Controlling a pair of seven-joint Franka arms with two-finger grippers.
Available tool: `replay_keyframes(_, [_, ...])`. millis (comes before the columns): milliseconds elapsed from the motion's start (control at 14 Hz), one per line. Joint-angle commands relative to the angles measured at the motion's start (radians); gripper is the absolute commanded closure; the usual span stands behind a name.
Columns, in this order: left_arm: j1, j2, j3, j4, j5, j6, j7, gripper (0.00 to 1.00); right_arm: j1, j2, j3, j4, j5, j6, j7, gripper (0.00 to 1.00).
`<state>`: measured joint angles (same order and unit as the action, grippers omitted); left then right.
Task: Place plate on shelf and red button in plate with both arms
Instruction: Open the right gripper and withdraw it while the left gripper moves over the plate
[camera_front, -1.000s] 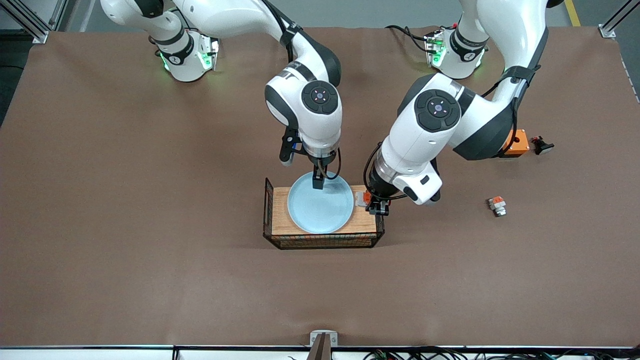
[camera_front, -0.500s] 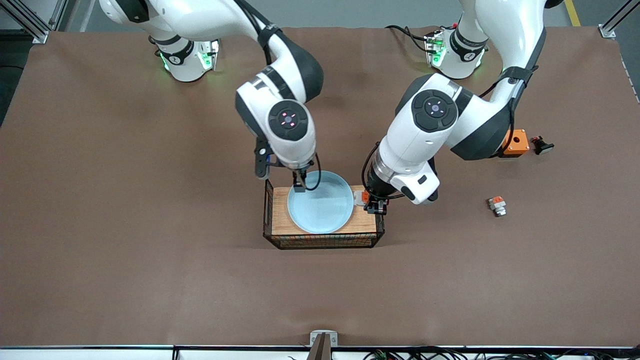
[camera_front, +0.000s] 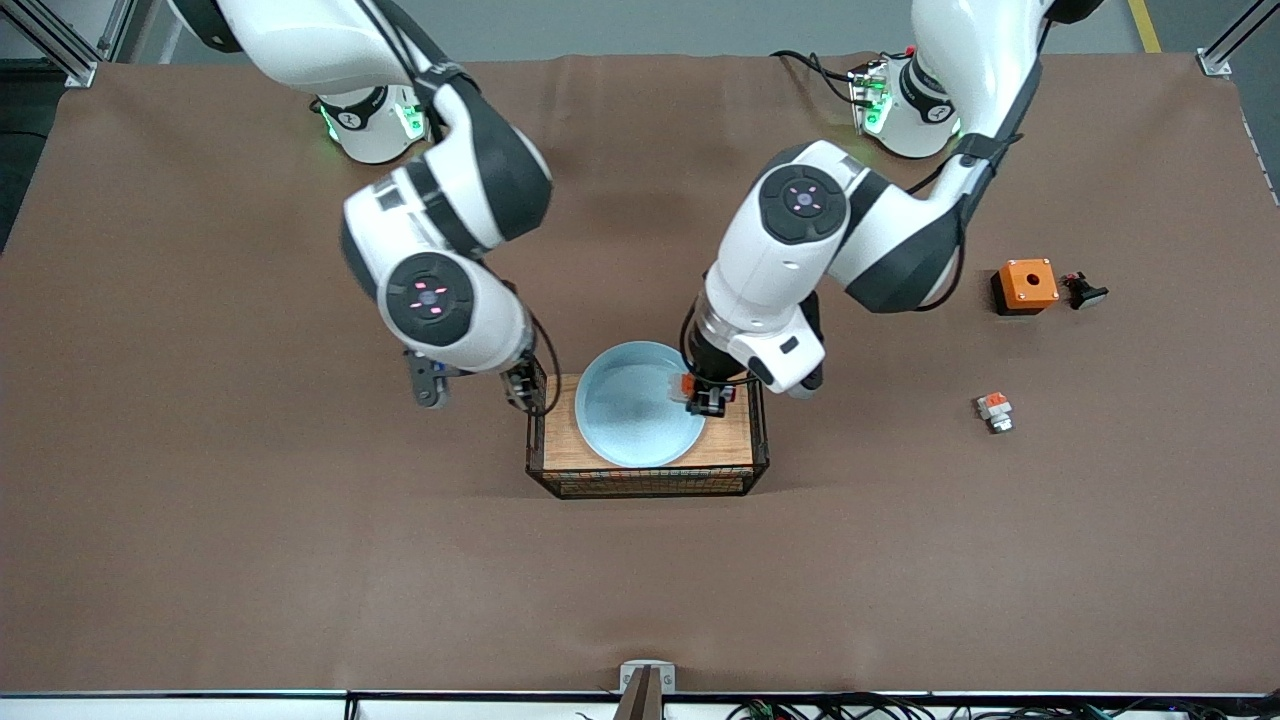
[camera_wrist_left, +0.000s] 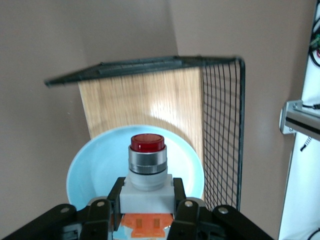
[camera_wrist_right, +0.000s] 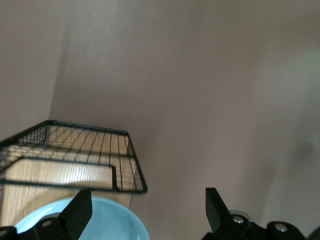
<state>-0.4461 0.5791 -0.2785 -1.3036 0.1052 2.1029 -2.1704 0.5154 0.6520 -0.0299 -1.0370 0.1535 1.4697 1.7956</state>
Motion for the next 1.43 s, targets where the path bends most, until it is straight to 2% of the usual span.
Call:
replay_keyframes(0, [-0.12, 0.041, 0.103, 0.049, 0.022, 0.044, -0.045, 0.61, -0.079, -0.043, 0.018, -0.005, 0.021, -0.043, -0.138, 0.0])
replay_keyframes(143, [-0.161, 0.062, 0.137, 0.053, 0.022, 0.075, -0.057, 0.61, -0.116, -0.054, 0.013, -0.005, 0.02, -0.077, -0.256, 0.0])
replay_keyframes(500, [-0.184, 0.108, 0.143, 0.061, 0.024, 0.147, -0.057, 0.61, -0.273, -0.126, 0.002, -0.011, 0.006, -0.166, -0.719, 0.0])
replay_keyframes(786, [-0.183, 0.136, 0.144, 0.06, 0.024, 0.21, -0.054, 0.61, -0.366, -0.19, 0.004, -0.04, -0.109, -0.203, -1.112, 0.0])
replay_keyframes(1357, [-0.181, 0.176, 0.144, 0.057, 0.025, 0.241, -0.049, 0.61, -0.511, -0.218, 0.004, -0.044, -0.12, -0.206, -1.56, 0.0])
